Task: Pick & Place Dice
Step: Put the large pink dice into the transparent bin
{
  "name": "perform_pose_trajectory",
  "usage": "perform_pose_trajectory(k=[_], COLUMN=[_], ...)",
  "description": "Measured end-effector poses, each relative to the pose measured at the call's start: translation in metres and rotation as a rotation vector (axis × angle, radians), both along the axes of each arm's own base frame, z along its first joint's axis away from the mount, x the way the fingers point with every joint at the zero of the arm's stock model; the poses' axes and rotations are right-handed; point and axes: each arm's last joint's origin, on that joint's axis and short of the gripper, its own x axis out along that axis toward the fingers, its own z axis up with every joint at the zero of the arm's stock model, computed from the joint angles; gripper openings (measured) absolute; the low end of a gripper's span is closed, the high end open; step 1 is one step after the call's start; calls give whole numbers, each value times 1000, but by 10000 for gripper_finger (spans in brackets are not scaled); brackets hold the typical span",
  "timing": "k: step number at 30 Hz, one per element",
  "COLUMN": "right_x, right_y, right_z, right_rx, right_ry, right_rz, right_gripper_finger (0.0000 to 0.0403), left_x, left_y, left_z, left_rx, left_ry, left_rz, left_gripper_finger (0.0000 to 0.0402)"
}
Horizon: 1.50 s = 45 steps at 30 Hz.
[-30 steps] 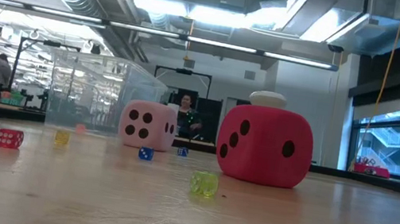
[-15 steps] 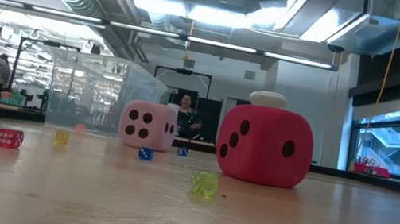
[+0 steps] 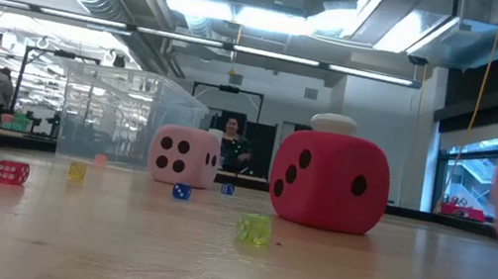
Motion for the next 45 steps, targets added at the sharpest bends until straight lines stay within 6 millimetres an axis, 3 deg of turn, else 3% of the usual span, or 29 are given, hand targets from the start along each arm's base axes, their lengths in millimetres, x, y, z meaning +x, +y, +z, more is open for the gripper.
perform_pose_trajectory(k=[10,16,23,32,36,45], right_x=[8,21,48,85,82,32], right_y=[5,-5,-19,-47,-56,-81], right_z=[22,37,63,108,129,200], right_rx=[75,65,71,132,203,414], right_ry=[-146,-244,-382,-546,-588,-768], right_rz=[-213,-344,-454,-601,-647,-693], right_gripper_finger=[204,197,168,159,156,153], left_x=[-4,-14,-27,-28,-30,-30], left_y=[-9,-24,-44,-55,-57,-60], left_z=[5,16,30,18,14,15], left_rx=[-18,139,336,305,317,358], left_ry=[-35,-102,-204,-79,-41,-54], left_rz=[-184,-274,-317,-330,-352,-392], left_gripper_finger=[173,172,153,172,194,235])
